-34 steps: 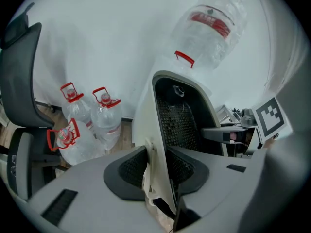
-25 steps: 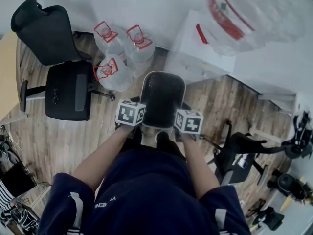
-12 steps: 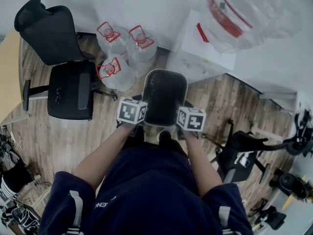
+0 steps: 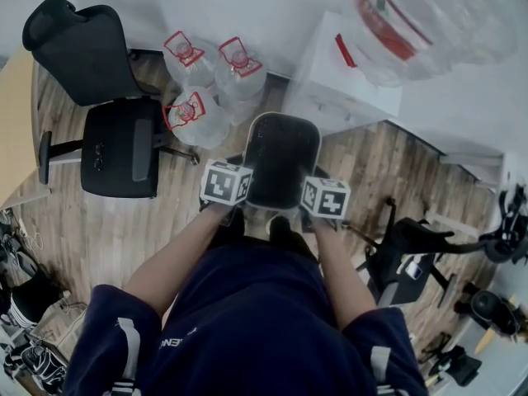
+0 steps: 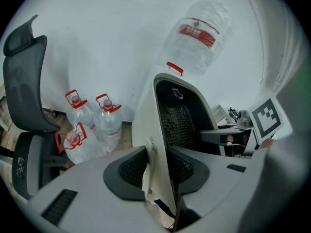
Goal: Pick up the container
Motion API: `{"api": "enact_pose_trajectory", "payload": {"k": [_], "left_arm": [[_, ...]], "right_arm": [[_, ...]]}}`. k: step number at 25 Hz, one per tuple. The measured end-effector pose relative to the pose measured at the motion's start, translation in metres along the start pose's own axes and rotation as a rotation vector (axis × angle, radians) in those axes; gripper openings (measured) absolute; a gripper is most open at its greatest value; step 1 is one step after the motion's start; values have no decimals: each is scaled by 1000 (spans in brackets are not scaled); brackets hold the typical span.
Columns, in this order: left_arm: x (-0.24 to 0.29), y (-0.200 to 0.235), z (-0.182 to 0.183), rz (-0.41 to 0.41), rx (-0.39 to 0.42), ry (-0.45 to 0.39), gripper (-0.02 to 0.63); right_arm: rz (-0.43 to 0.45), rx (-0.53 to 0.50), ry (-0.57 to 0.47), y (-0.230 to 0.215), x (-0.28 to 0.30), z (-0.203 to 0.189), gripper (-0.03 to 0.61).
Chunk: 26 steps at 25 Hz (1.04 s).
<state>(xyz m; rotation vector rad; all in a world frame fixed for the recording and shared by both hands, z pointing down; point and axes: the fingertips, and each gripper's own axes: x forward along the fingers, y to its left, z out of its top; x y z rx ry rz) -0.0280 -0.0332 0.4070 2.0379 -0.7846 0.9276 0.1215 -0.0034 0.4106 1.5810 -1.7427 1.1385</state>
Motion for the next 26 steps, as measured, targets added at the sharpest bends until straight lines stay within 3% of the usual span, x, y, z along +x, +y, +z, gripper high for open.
{"api": "enact_pose_trajectory", "payload": {"k": [26], "left_arm": [[16, 8, 10, -4, -17, 20, 135]], "right_arm": [[0, 12, 18, -8, 18, 8, 106]]}}
